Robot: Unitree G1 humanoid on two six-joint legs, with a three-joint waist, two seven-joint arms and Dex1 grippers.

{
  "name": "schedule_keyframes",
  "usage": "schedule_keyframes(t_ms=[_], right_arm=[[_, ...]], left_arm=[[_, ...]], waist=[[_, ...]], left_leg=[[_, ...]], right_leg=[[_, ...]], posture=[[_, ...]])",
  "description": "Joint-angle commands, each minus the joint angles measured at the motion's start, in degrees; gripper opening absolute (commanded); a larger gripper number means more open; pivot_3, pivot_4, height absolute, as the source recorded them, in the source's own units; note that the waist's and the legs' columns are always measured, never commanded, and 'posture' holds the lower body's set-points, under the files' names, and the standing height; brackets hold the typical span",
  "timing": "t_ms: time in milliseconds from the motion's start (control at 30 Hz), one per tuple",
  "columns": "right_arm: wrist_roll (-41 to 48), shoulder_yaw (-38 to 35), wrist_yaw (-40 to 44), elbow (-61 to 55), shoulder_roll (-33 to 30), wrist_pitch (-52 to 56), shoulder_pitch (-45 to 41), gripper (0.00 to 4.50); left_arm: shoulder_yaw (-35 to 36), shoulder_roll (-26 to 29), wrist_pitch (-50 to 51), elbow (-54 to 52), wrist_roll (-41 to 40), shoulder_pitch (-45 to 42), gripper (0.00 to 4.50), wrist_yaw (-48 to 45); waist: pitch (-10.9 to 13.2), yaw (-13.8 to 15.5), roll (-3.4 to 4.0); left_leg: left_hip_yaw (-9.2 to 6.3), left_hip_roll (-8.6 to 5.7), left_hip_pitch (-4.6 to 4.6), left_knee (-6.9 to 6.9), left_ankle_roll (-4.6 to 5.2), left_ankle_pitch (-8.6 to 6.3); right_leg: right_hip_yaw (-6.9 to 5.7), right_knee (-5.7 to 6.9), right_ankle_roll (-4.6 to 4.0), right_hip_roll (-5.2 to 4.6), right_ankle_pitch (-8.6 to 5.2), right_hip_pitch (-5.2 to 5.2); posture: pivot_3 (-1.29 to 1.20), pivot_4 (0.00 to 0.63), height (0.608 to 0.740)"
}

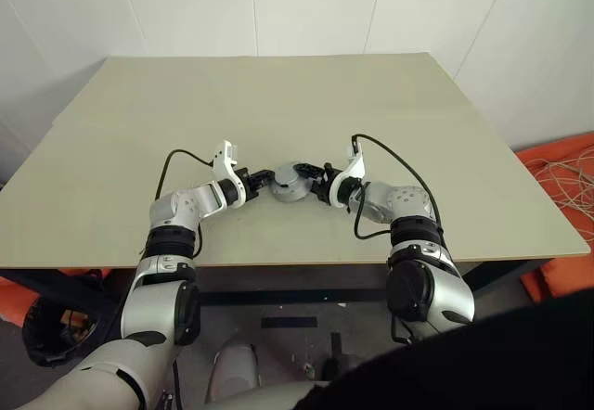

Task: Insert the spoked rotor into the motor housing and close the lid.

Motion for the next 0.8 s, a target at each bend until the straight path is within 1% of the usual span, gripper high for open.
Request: schedule_keyframes(t_ms=[33, 333, 500, 633, 800], right_arm=[[2.5, -0.9, -0.1, -0.3, -0.9, -2.1, -2.7, 2.06], [6.3, -4.2, -1.0, 1.9, -2.0, -5.7, -5.3, 2.05], [8.7, -5.3, -1.2, 0.8, -1.8, -6.0, -6.9, 2.05], [10.8, -5.4, -2.0, -1.2, -1.5, -4.7, -8.1, 2.05], [14.2, -4.6, -3.5, -6.5, -0.1, -0.6, -8.9, 2.05]], left_arm=[[0.5, 0.3, -0.8, -1.1, -0.8, -0.5, 0.00, -0.5], [2.0, -0.2, -1.0, -1.7, -2.5, -0.1, 0.00, -1.1], [4.1, -0.6, -0.5, -1.7, -4.7, -0.3, 0.00, -1.1], [6.0, -1.0, -0.1, -1.4, -6.7, -0.6, 0.00, -0.5], [10.9, -1.9, 1.3, -1.1, -12.1, -2.1, 0.00, 0.2]], waist=[[0.0, 0.0, 0.00], [0.0, 0.1, 0.00], [0.0, 0.1, 0.00], [0.0, 0.1, 0.00], [0.0, 0.1, 0.00]], left_leg=[[0.00, 0.00, 0.00, 0.00, 0.00, 0.00], [-0.01, 0.00, -0.10, 0.03, 0.00, 0.00], [-0.01, -0.01, -0.49, 0.18, 0.05, -0.02], [-0.05, 0.00, -1.13, 0.83, 0.29, -0.16], [-0.06, 0.03, -1.19, 0.99, 0.29, -0.16]], right_leg=[[0.00, 0.00, 0.00, 0.00, 0.00, 0.00], [-0.04, 0.00, 0.00, 0.00, 0.00, -0.05], [-0.08, 0.20, 0.02, 0.00, 0.03, -0.52], [-0.22, 0.79, -0.01, 0.06, 0.02, -1.09], [-0.24, 0.84, -0.02, 0.03, 0.04, -1.09]], posture=[[0.00, 0.000, 0.740], [0.00, 0.000, 0.740], [0.00, 0.000, 0.740], [0.00, 0.000, 0.740], [0.00, 0.000, 0.740]])
